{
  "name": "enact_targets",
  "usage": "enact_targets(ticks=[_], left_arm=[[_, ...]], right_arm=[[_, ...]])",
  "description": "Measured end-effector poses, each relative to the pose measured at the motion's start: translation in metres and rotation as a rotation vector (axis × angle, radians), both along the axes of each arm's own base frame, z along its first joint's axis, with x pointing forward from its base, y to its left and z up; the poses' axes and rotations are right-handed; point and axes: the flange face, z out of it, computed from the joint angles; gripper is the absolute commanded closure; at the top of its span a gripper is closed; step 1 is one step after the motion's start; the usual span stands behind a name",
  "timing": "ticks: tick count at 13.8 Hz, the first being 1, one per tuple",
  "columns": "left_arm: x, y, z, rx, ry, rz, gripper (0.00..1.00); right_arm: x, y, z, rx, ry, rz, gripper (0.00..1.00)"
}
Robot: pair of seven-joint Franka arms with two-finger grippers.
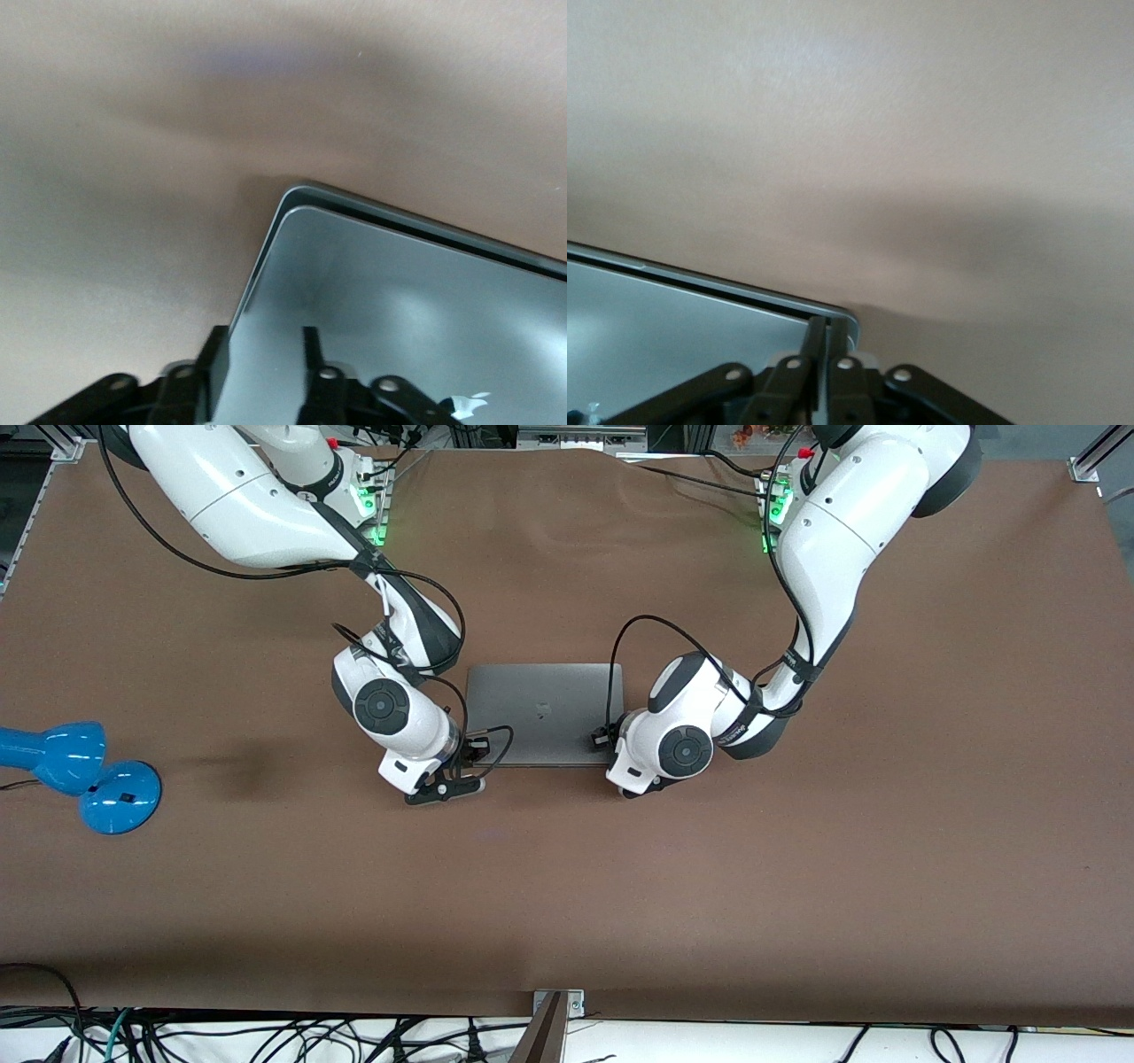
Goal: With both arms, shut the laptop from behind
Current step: 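Lift both grippers off the closed laptop lid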
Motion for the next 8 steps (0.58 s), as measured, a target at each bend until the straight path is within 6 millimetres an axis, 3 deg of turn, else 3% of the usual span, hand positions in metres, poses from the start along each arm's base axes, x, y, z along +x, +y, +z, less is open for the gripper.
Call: enact_targets(ticks=[3, 5, 8], left_arm=[[0.013, 0.007, 0.016, -0.010, -0.028, 0.018, 0.00], [0.018, 0.010, 0.035, -0.014, -0.050, 0.021, 0.00], [0.023, 0.017, 0.086, 0.021, -0.117, -0.017, 0.00]], right_arm=[[0.010, -0.009, 0.034, -0.034, 0.004, -0.009, 0.00], [0.013, -0.027, 0.058, -0.069, 0.017, -0.026, 0.00], [0.021, -0.065, 0.087, -0.084, 0.054, -0.054, 0.00]])
